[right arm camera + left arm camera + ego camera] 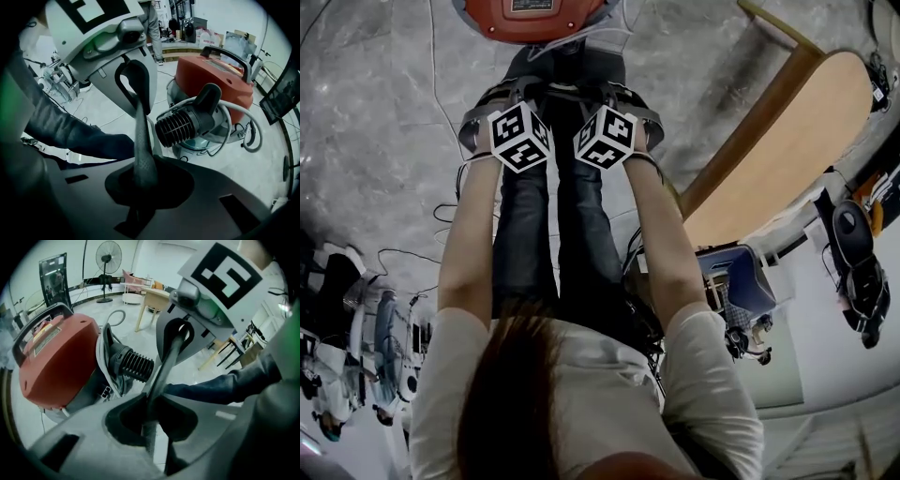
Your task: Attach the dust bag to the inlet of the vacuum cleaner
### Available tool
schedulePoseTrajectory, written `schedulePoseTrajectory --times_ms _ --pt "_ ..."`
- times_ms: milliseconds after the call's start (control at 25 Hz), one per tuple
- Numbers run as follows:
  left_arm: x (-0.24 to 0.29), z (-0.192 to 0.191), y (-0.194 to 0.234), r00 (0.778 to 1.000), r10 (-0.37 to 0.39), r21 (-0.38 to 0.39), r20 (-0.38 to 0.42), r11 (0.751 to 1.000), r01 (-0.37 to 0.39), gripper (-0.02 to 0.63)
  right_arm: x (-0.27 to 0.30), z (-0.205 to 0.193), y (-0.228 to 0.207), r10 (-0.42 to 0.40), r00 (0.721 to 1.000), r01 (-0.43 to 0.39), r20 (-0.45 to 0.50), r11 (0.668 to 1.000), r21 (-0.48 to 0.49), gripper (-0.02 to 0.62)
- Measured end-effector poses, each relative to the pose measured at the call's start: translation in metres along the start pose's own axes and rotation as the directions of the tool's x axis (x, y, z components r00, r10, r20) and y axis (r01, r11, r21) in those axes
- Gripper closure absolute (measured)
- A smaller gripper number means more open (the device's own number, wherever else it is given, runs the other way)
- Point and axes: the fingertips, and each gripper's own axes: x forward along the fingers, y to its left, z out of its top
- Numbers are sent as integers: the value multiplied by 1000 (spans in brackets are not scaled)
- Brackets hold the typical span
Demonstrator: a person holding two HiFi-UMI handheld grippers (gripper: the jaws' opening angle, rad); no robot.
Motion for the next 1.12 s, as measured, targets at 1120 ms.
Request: schedulePoseTrajectory --times_ms 1120 --pt "-9 18 18 991 134 -52 31 990 -132 558 -6 5 -34 -38 997 33 62 997 72 566"
